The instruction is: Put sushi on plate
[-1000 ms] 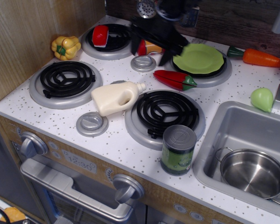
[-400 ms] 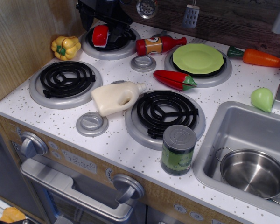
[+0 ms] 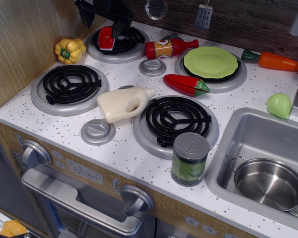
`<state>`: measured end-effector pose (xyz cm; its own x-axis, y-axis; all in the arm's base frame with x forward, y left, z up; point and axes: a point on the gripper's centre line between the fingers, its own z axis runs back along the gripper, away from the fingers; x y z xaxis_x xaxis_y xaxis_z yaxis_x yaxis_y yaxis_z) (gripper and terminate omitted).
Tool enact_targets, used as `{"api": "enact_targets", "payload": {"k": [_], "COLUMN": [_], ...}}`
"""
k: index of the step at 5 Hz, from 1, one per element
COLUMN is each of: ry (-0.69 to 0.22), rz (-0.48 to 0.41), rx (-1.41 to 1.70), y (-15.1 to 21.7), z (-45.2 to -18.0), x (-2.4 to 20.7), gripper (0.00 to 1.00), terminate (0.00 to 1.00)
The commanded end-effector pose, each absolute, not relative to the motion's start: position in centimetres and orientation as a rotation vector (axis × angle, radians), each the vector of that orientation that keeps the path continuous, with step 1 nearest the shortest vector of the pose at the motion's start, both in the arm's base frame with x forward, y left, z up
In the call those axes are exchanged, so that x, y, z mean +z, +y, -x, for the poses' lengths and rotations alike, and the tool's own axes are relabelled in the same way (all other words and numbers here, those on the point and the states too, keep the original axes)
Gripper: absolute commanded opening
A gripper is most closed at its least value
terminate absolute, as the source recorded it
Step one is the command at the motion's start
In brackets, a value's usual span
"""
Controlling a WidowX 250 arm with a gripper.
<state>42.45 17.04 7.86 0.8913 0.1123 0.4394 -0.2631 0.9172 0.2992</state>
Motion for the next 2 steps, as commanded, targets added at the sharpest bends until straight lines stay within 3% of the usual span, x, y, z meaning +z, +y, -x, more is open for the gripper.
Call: {"api": "enact_targets", "payload": {"k": [1, 2], "ry": [-0.446, -0.470], "rz": [-0.371, -0.366], "rx": [0.149, 0.148], "y": [18.9, 19.2], "z": [-44.3, -44.6], "x": [9.5, 8.2], "gripper": [1.00, 1.00], "terminate": [0.00, 0.00]}}
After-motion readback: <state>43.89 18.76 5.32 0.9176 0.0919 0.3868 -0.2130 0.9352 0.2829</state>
